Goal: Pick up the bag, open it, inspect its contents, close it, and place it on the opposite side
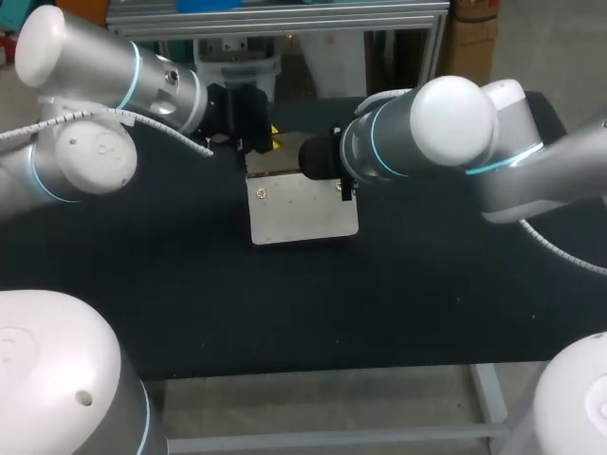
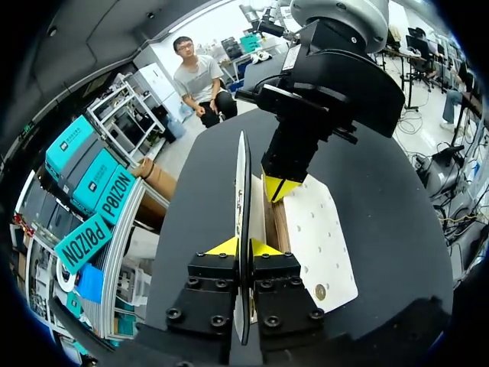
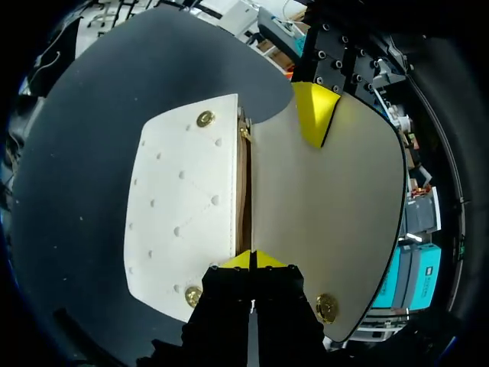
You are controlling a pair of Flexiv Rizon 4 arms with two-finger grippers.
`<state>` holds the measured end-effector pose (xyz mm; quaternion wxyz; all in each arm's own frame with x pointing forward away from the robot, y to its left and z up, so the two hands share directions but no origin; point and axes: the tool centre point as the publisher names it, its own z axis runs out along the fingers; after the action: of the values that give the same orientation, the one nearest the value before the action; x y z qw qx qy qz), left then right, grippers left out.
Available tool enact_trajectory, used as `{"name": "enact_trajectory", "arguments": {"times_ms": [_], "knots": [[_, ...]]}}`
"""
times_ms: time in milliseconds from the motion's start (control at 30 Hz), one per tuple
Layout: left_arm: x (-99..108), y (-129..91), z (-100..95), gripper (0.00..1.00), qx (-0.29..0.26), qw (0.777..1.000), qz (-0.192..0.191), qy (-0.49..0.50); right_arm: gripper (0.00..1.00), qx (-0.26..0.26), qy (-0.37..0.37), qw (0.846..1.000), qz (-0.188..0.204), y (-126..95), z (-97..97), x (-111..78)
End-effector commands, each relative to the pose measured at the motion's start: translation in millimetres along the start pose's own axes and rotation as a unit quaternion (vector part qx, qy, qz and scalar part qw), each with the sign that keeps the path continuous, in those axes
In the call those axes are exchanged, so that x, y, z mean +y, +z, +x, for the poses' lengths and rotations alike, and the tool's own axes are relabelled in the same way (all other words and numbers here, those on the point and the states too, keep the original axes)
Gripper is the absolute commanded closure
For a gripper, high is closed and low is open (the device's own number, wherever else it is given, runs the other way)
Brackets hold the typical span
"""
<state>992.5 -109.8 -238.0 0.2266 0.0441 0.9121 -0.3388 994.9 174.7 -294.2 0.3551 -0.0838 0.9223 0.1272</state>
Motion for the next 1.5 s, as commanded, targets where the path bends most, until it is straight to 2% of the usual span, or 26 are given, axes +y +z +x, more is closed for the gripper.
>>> {"name": "enact_trajectory", "arguments": {"times_ms": [33, 167, 633, 967, 1333, 1500], "knots": [[1, 0, -1.6, 1.0, 0.002, 1.0, 0.003, -0.001, 1.0, 0.007, 0.001, 1.0, -0.003, 10, -1.9, 2.2], [0, 0, -1.9, 1.0, 0.001, 1.0, 0.007, -0.004, 1.0, 0.018, -0.005, 1.0, -0.006, 12, 4.1, 6.4], [2, -5, -4.7, 1.0, -0.007, 0.999, 0.017, -0.034, 1.0, 0.044, -0.015, 0.999, -0.002, 0, 38.4, 13.7], [0, -11, -2.1, 1.0, -0.015, 0.999, 0.02, -0.046, 1.0, 0.059, -0.007, 0.998, -0.007, -6, 53.7, 15.9], [-2, -14, 3.7, 1.0, -0.02, 0.999, 0.022, -0.046, 1.0, 0.089, 0.013, 0.996, -0.012, -9, 58.3, 14.1], [-4, -13, 8.3, 1.0, -0.013, 0.999, 0.024, -0.039, 1.0, 0.107, 0.021, 0.994, -0.01, -2, 51.3, 11.9]]}}
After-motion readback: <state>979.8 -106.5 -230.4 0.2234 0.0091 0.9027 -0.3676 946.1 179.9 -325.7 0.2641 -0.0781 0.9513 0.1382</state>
